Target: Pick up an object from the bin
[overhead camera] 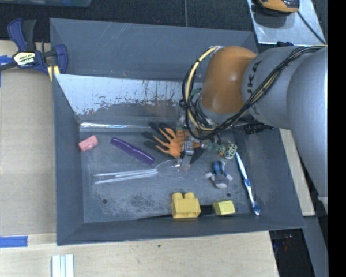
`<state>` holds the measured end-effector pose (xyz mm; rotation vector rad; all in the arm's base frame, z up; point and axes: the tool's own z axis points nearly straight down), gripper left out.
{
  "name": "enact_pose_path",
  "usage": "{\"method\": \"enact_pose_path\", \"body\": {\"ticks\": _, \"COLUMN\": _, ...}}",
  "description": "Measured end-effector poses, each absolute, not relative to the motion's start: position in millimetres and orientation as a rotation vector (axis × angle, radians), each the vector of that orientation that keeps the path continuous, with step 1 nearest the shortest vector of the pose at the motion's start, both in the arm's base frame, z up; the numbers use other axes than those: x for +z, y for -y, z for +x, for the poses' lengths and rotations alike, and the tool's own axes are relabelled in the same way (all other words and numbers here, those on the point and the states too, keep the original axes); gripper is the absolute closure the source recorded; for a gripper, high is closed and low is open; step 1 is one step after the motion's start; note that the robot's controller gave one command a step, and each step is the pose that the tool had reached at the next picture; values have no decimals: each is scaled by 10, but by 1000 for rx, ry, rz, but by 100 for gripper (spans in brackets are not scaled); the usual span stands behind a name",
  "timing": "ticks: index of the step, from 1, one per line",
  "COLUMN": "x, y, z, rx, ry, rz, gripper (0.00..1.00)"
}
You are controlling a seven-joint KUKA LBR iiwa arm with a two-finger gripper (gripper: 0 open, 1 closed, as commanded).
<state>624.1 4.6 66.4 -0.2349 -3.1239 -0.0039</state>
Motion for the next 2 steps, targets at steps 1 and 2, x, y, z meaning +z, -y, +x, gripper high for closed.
{"method": "enact_pose_path", "body": {"ticks": 1, "x": 692, "y": -94, "z": 6256, "rx": 4, "ry": 3140, "rz": 23, "gripper": 0}}
{"method": "enact_pose_path", "body": {"ticks": 2, "x": 706, "y": -34, "z": 6275, "rx": -2, "ry": 3139, "rz": -182, "gripper": 100}}
